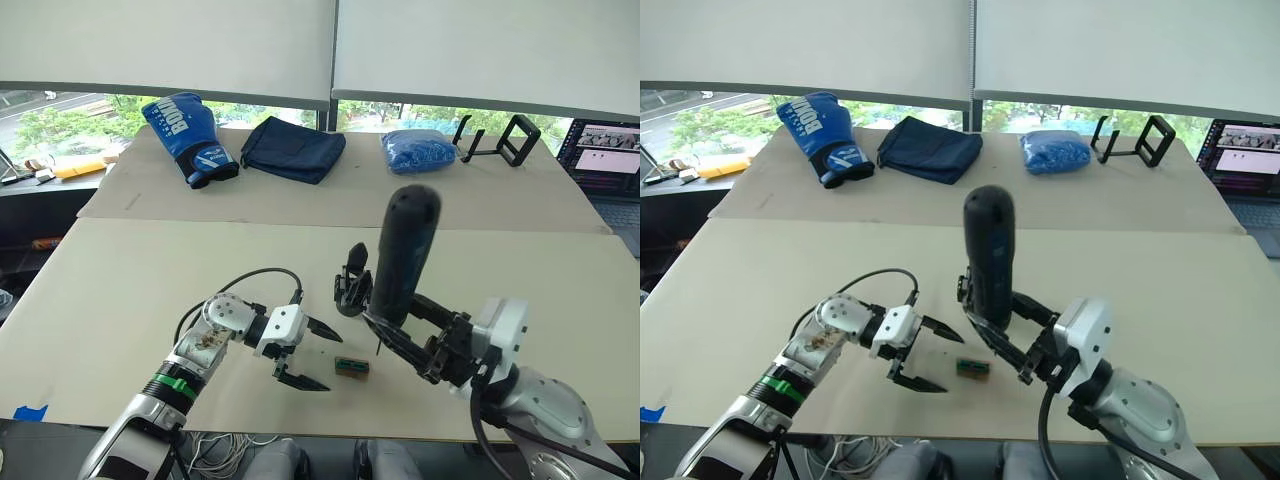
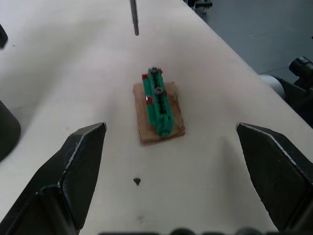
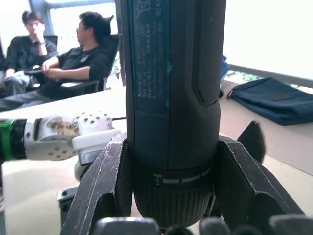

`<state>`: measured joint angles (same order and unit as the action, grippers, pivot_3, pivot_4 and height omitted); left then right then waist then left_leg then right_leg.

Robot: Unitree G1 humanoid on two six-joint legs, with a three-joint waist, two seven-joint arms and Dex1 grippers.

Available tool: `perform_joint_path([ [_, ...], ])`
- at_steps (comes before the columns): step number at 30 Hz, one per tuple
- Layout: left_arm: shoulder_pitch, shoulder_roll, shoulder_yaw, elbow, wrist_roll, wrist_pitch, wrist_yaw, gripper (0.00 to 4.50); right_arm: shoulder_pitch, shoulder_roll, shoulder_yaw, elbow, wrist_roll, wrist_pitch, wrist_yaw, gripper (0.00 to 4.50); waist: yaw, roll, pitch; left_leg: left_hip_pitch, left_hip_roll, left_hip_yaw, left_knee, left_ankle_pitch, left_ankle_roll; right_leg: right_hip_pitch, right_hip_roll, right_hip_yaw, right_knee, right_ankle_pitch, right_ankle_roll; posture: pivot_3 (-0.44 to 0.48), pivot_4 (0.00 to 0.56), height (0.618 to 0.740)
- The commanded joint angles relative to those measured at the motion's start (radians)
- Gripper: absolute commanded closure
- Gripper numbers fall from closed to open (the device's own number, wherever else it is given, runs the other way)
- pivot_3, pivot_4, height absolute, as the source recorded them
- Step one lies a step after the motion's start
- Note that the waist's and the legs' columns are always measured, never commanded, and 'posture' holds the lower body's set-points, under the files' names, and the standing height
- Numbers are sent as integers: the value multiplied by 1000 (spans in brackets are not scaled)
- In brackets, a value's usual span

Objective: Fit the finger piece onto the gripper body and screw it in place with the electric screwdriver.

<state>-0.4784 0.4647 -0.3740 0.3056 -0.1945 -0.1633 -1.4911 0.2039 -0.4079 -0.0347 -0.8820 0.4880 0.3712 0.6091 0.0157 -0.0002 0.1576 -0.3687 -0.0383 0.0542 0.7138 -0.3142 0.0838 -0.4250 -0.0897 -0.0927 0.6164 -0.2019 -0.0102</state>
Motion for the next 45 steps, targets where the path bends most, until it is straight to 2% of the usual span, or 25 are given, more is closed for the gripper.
perform_joint_path([
  [1, -13, -14, -3, 16, 12, -56, -8, 0, -16, 8, 0, -20, 8, -66, -3, 2597, -1, 0, 0, 0, 0, 0, 0, 0, 0, 0, 0, 0, 0, 0, 0, 0, 150, 740],
  [13, -27, -33, -1, 31, 31, -87, 5, 0, -2, -8, 34, 4, 8, -100, 18, 2597, -1, 0, 0, 0, 0, 0, 1, -1, 2, 0, -1, 1, 0, 0, 0, 0, 150, 740],
  [23, -25, -56, -1, 12, 29, -41, 23, 0, -2, -27, 47, 8, -5, -116, 46, 2597, -1, 0, 0, 0, 0, 0, 1, -1, 2, 0, -1, 1, 0, 0, 0, 0, 150, 740],
  [45, -42, -69, -6, 26, 49, -21, 41, 0, -24, -27, 39, 25, 65, -85, 11, 2597, 0, 0, 0, 0, 0, 0, 1, -1, 2, 0, -1, 1, 0, 0, 0, 0, 150, 740],
])
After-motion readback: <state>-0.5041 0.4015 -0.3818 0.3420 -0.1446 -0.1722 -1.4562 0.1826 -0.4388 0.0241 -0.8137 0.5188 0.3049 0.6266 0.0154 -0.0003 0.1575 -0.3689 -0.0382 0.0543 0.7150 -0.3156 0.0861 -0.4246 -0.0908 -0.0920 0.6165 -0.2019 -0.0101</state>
